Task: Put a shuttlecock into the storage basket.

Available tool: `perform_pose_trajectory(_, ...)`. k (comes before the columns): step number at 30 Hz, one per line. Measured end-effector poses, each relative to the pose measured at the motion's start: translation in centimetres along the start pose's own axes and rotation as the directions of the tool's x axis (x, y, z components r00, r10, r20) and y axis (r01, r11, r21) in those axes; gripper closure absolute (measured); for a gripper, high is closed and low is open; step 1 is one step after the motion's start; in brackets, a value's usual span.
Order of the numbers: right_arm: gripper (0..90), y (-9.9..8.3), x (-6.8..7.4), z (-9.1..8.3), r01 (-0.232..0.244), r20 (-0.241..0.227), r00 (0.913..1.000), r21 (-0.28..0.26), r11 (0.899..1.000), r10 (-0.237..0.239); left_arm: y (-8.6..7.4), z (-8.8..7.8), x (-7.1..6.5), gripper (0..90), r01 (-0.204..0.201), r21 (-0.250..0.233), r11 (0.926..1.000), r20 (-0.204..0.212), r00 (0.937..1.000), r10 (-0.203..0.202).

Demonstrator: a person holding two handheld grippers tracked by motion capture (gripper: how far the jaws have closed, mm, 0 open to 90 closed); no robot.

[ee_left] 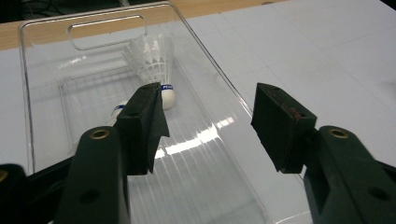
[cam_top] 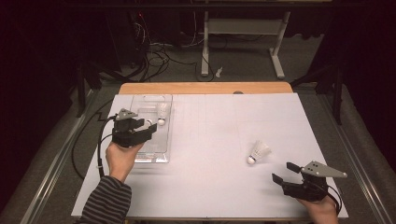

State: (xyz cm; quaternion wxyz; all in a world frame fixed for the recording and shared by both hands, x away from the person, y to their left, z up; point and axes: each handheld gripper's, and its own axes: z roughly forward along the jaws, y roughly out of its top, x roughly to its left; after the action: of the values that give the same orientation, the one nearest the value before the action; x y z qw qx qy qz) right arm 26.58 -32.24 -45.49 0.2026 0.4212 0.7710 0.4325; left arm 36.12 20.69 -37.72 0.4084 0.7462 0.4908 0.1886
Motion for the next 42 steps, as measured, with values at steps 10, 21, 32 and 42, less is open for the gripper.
perform_pose_trajectory(10,26.7,0.0,0.0,0.0,0.001,0.0,1.0,-0.001,1.0,-0.001,-0.9,-0.9,-0.3,43.3,-0.01,-0.029,0.9995,0.009,0.9999,0.01)
perform_pose_trajectory(21,26.6,0.0,0.1,0.0,0.0,0.001,1.0,-0.001,1.0,0.0,-1.7,-1.8,-0.4,42.6,-0.004,-0.055,0.9985,0.025,0.9997,0.005)
perform_pose_trajectory(32,26.6,0.0,0.0,0.0,0.0,0.001,1.0,-0.001,1.0,0.0,-3.1,-2.7,-0.6,41.9,0.016,-0.091,0.9957,0.045,0.9989,-0.012)
perform_pose_trajectory(42,26.6,0.0,0.0,0.0,-0.006,0.001,1.0,0.0,1.0,0.006,-4.1,-3.1,-0.8,42.0,0.025,-0.108,0.9938,0.046,0.9987,-0.02)
